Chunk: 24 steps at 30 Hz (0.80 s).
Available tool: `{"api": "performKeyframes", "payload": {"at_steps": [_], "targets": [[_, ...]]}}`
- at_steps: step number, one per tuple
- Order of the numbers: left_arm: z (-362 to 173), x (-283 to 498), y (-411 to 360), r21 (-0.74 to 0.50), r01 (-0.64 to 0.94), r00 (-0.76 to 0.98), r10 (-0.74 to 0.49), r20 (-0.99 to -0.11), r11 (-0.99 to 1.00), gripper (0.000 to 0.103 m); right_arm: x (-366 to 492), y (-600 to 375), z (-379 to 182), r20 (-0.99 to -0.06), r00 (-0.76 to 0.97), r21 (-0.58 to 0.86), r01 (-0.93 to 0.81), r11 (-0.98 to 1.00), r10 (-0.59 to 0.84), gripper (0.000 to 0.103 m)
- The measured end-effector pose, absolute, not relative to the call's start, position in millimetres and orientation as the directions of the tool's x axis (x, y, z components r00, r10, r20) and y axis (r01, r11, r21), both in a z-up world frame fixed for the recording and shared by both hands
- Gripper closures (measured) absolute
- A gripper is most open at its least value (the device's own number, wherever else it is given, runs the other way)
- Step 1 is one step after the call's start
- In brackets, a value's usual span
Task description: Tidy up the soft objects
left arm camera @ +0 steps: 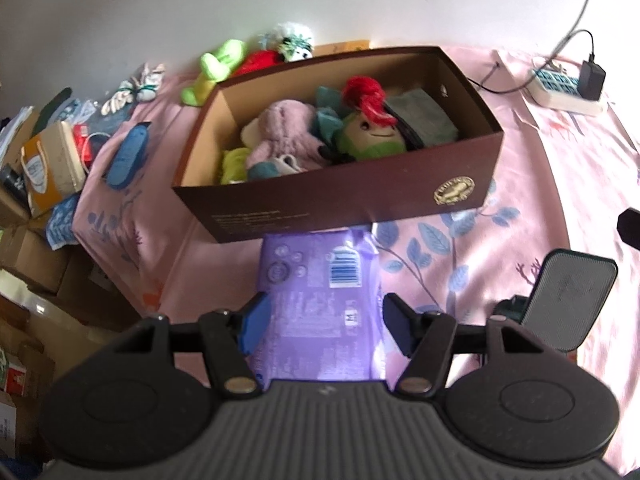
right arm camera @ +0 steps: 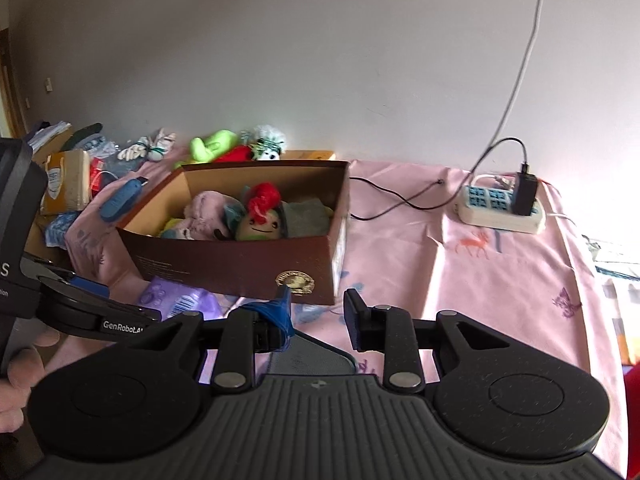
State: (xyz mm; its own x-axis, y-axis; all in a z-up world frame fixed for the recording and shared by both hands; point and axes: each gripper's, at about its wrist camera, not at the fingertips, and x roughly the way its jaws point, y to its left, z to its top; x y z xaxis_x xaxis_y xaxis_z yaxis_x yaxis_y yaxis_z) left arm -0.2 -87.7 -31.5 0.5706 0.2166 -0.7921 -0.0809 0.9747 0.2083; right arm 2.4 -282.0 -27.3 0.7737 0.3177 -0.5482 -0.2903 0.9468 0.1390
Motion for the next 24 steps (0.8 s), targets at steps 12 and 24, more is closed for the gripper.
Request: {"api": "performKeyframes", "payload": {"at_steps": [12, 24], "targets": [[-42, 5, -93, 0.219, 0.05, 0.575, 0.151, -0.804, 0.975, 0.038, -2, -295, -37, -0.619, 0.763, 0.173, -0.099, 0.98, 0.187, 0.092], [-31, 7, -71, 0.219, 0.227, 0.587, 0.046, -0.809, 0.949, 0.038, 4, -270, -34, -0.701, 0.713, 0.096, 0.091, 0.991, 0.002, 0.091]]}}
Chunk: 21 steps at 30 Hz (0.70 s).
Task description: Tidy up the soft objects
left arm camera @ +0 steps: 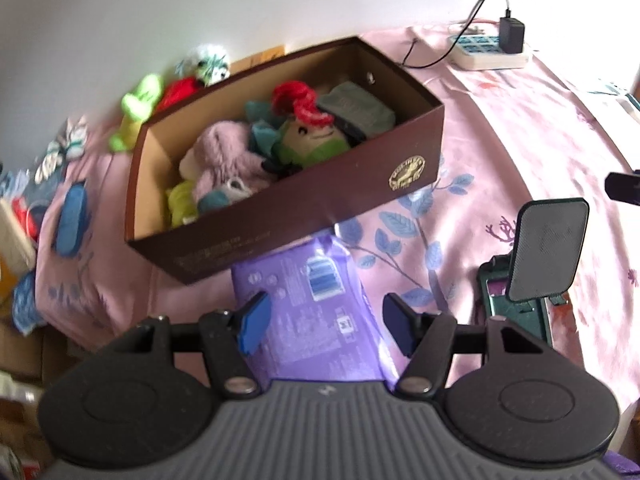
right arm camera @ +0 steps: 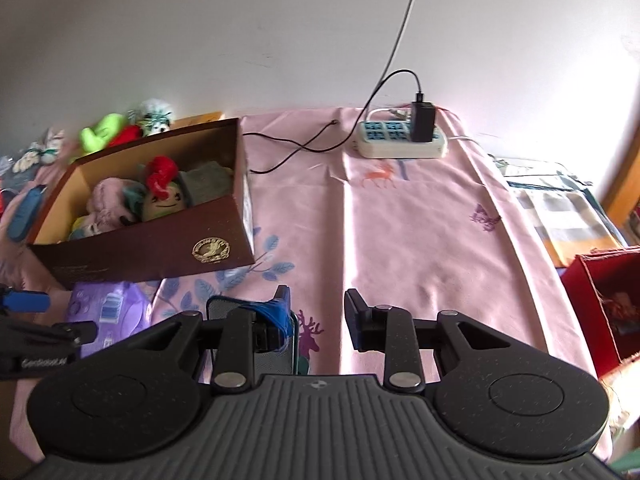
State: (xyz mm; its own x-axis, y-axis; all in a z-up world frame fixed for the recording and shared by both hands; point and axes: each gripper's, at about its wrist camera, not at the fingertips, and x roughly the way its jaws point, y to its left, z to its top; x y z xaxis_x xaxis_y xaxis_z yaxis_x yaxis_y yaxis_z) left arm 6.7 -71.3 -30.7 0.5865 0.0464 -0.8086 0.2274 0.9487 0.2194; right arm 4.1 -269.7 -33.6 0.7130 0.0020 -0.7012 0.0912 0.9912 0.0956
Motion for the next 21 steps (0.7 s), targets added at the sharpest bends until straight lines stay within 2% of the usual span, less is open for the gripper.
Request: {"api": "performKeyframes", "payload": {"at_steps": [4, 8, 16, 18, 21], "targets": [[-17, 16, -55, 0.221, 0.238, 0.623, 0.026, -0.782, 0.946, 0.038, 13, -258, -29, -0.699, 0.713, 0.075, 0.151, 0.986, -0.056, 0.091], [-1, 33, -35, 0.262, 0.218, 0.664, 0.054, -0.746, 0.94, 0.038, 23, -241, -18, -0.68, 0.73, 0.078, 0.167, 0.983, -0.07, 0.091], [51, 64, 10, 0.367, 0.173, 0.761, 0.112, -0.639, 0.914, 0.038, 57, -199, 16, -0.659, 0.751, 0.075, 0.126, 0.989, -0.046, 0.091], [63, 70, 21, 0.407, 0.144, 0.785, 0.146, -0.602, 0.902, 0.038, 66, -191, 25, -0.656, 0.755, 0.1, 0.112, 0.989, -0.019, 0.091], [75, 80, 36, 0.399, 0.108, 0.796, 0.161, -0.584, 0.911, 0.038, 81, -180, 34, -0.651, 0.759, 0.154, 0.111, 0.982, 0.016, 0.09]]}}
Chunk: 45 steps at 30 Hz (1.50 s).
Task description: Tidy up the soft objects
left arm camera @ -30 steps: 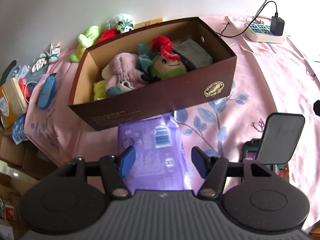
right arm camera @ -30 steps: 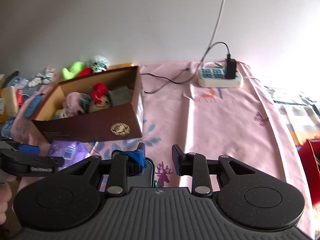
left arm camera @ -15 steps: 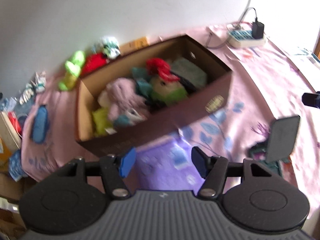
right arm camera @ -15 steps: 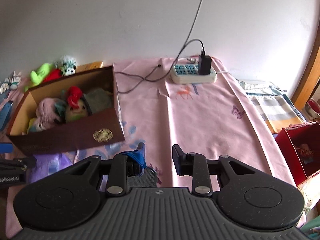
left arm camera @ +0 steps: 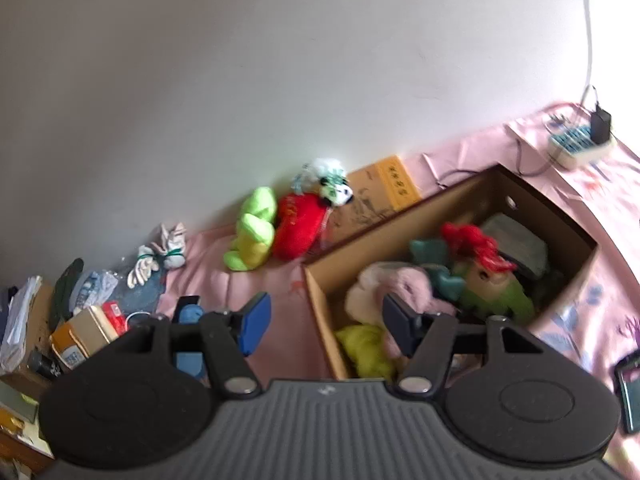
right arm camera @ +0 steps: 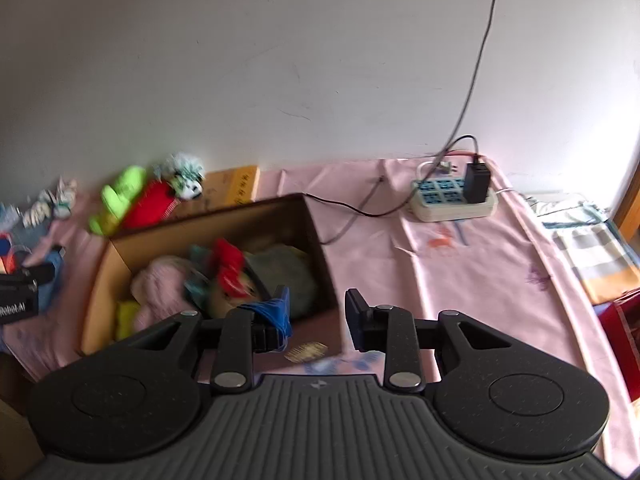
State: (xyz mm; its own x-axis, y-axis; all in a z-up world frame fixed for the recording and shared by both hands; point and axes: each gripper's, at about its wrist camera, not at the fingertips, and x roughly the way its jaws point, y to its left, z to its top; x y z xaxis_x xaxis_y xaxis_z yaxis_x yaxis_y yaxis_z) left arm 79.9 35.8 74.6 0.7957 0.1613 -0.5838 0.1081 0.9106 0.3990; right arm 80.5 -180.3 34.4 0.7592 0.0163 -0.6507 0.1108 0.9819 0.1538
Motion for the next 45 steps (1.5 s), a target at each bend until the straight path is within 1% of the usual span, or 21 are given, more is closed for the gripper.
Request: {"api": "performKeyframes", "payload": {"at_steps": [4, 7, 12, 16, 23, 33, 45], "targets": [[72, 88, 43, 0.341, 0.088, 0.782, 0.147, -0.605, 0.936, 0.038, 93, -166, 40, -0.645, 0.764, 0.175, 0.099, 0.98, 0.038, 0.09], [66, 96, 45, 0.28, 0.087, 0.758, 0.118, -0.641, 0.956, 0.038, 100, -158, 41, -0.637, 0.769, 0.161, 0.072, 0.984, 0.048, 0.09], [60, 102, 46, 0.173, 0.047, 0.742, 0.082, -0.665, 0.984, 0.038, 112, -153, 38, -0.621, 0.781, 0.145, 0.021, 0.989, 0.074, 0.09], [49, 109, 36, 0.194, -0.002, 0.738, 0.133, -0.662, 0.981, 0.038, 125, -156, 29, -0.631, 0.768, 0.165, -0.002, 0.986, 0.107, 0.09], [36, 122, 21, 0.202, -0.04, 0.717, 0.17, -0.676, 0.978, 0.038, 140, -165, 18, -0.628, 0.771, 0.156, -0.009, 0.988, 0.107, 0.089], [20, 124, 12, 0.197, -0.044, 0.669, 0.175, -0.722, 0.979, 0.035, 139, -170, 8, -0.623, 0.767, 0.178, -0.053, 0.983, 0.154, 0.089], [12, 114, 19, 0.178, -0.067, 0.652, 0.178, -0.737, 0.982, 0.033, 127, -171, 6, -0.623, 0.762, 0.2, -0.063, 0.978, 0.177, 0.088]]}}
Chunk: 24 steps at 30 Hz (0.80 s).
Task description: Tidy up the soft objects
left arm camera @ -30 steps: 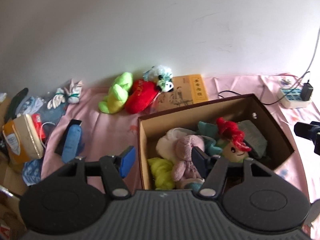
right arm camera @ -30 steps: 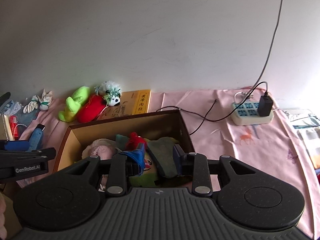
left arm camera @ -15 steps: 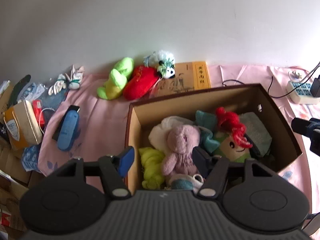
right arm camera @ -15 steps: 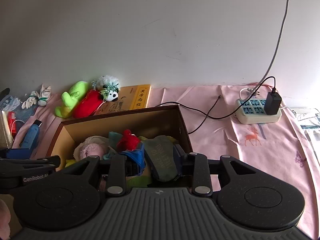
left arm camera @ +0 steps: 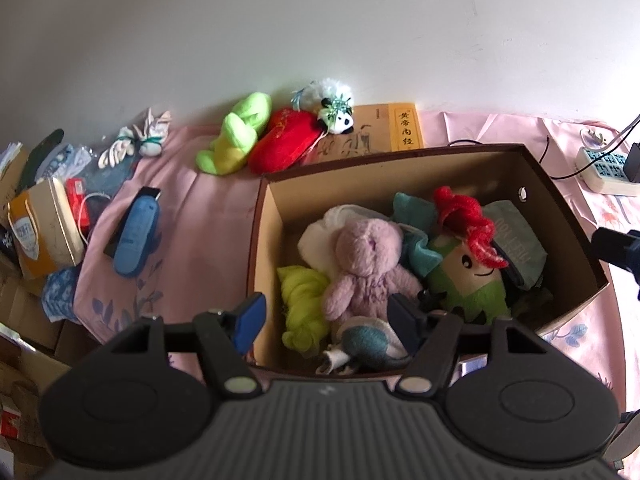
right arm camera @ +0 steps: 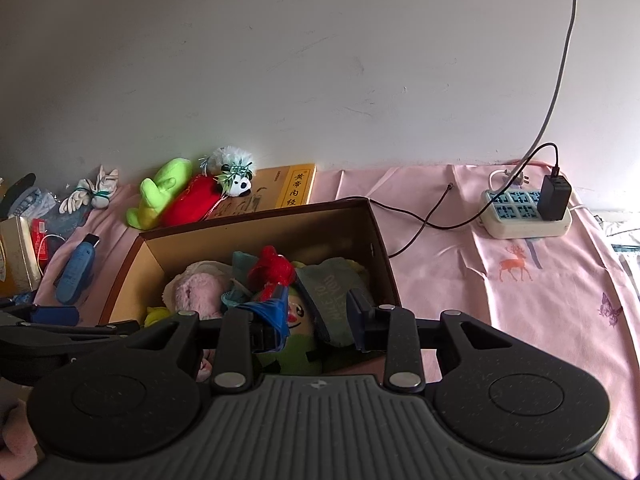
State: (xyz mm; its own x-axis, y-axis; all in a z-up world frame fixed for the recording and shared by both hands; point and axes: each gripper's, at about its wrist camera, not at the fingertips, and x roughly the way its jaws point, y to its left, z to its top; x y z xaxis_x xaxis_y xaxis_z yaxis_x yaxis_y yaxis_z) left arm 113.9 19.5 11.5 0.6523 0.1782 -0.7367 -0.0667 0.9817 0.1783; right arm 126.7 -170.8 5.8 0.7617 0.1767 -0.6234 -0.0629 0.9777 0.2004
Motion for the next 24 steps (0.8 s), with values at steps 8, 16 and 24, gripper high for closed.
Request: {"api": "performKeyframes", "payload": {"at_steps": [8, 16, 24], "targets": [[9, 110, 24, 0.176, -0.07, 0.654, 0.178, -0.735, 0.982, 0.033, 118, -169, 6, -0.622, 0.768, 0.183, -0.047, 0.982, 0.153, 0.088], [9, 107, 23, 0.182, -0.064, 0.661, 0.178, -0.729, 0.981, 0.033, 112, -168, 8, -0.617, 0.774, 0.171, -0.047, 0.984, 0.144, 0.088], [8, 107, 25, 0.177, -0.065, 0.661, 0.176, -0.73, 0.982, 0.033, 110, -166, 8, -0.616, 0.775, 0.163, -0.047, 0.985, 0.139, 0.088]]}}
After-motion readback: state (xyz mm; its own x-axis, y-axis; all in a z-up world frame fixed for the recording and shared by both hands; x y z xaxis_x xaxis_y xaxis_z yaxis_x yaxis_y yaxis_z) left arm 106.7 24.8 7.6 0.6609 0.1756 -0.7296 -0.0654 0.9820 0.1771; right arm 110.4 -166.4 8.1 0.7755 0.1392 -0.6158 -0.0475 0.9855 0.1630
